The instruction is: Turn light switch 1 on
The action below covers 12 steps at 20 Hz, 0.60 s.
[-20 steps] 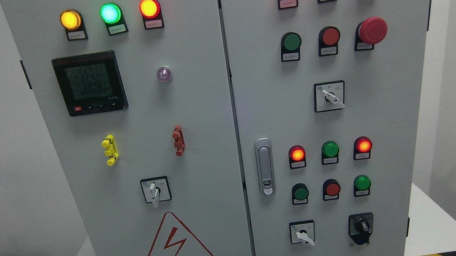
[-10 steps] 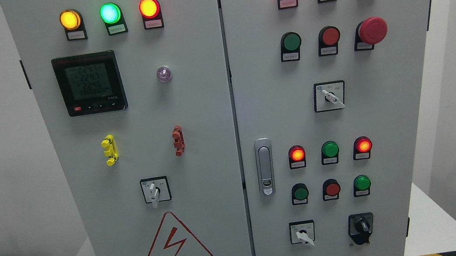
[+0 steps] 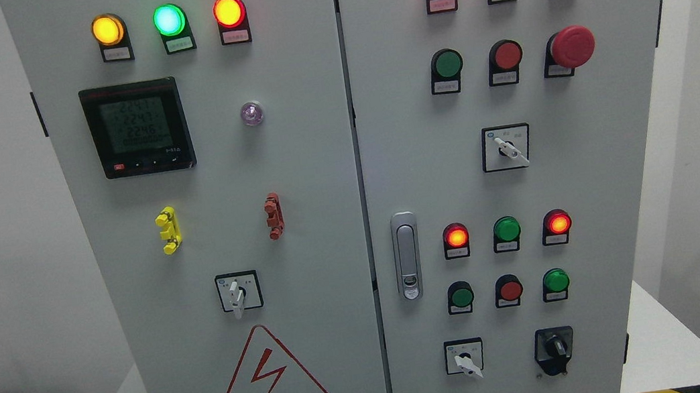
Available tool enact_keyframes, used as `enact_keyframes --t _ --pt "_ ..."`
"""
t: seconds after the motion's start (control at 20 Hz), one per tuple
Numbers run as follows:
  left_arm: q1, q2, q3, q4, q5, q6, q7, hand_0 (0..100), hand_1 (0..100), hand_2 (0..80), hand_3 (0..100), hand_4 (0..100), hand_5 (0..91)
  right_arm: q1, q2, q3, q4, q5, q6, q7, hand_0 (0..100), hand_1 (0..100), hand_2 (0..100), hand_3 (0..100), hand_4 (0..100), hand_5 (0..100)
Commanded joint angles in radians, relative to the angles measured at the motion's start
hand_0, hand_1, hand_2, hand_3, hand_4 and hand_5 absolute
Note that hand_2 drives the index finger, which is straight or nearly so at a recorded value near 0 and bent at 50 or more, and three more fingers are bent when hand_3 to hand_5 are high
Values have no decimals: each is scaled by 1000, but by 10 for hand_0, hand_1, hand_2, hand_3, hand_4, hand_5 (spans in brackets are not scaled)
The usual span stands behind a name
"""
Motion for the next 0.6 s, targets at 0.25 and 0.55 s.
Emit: enact_keyframes --t 0.25,0.55 --pt "-92 -26 -400 -80 -108 164 172 138 0 428 697 779 807 0 0 0 0 -17 1 1 120 389 0 0 0 0" --pt "-147 -30 -443 -82 -119 322 263 101 23 429 697 779 809 0 0 0 0 -18 1 1 120 389 0 0 0 0"
